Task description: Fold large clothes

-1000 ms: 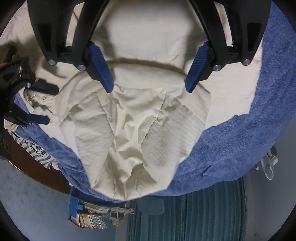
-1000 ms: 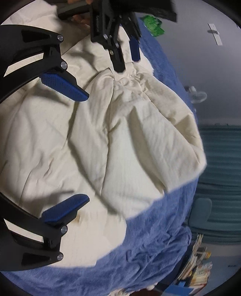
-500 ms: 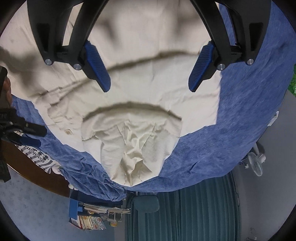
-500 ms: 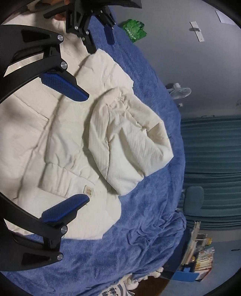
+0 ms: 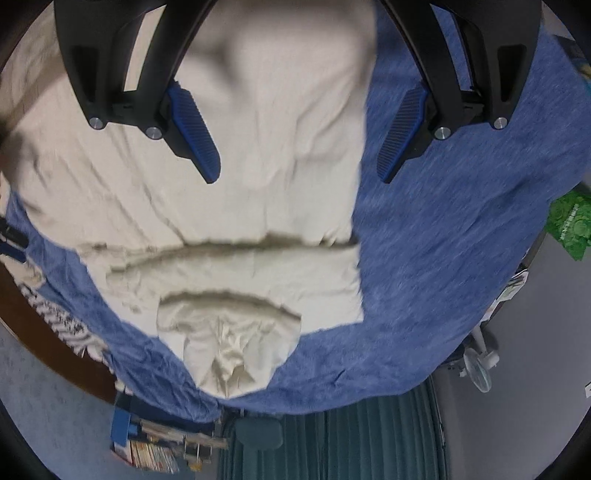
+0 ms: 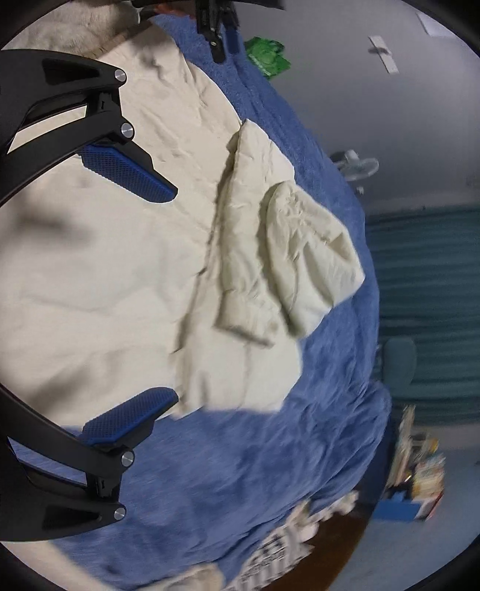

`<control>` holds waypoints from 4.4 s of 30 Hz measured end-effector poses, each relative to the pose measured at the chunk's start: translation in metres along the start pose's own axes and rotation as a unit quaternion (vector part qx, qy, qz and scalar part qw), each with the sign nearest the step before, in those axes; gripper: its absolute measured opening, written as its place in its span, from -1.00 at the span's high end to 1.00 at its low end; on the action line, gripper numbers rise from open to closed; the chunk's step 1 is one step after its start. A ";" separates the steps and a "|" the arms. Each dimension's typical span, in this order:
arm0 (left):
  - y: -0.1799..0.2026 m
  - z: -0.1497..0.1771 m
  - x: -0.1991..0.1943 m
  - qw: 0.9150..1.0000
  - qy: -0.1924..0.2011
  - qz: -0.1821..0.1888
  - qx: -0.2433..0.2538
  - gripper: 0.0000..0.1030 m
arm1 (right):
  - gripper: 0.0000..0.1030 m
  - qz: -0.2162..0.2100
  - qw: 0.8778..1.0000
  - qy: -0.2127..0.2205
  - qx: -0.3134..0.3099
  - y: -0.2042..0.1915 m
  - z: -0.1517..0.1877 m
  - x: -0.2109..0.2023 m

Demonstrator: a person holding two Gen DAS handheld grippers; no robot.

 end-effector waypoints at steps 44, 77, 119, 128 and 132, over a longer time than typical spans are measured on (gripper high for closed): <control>-0.025 0.095 0.014 0.972 -0.191 0.130 -0.041 -0.05 | -0.18 -0.022 0.970 -0.206 0.130 0.066 0.107 -0.032; -0.066 -0.149 0.017 0.981 0.043 0.147 -0.120 0.74 | 0.79 -0.030 0.984 0.110 0.138 0.086 -0.126 0.018; -0.020 -0.199 0.192 0.987 0.045 0.014 -0.151 -0.38 | -0.11 0.021 0.981 0.075 0.180 0.129 -0.159 0.170; -0.010 -0.208 0.171 0.989 0.082 -0.026 -0.121 -0.86 | -0.87 0.020 0.982 0.119 0.145 0.107 -0.176 0.143; -0.009 -0.206 0.174 0.991 0.074 -0.027 -0.105 -0.86 | -0.87 0.044 0.984 0.134 0.107 0.101 -0.184 0.127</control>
Point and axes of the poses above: each gripper's, at about its wrist camera, not at the fingertips, and x roughly the way its jaws point, y to its right, z to its underside, the point moved 3 cm from there along x, roughly the way its jaws point, and after that the axes turned 9 degrees about -z, right-handed, at the moved point
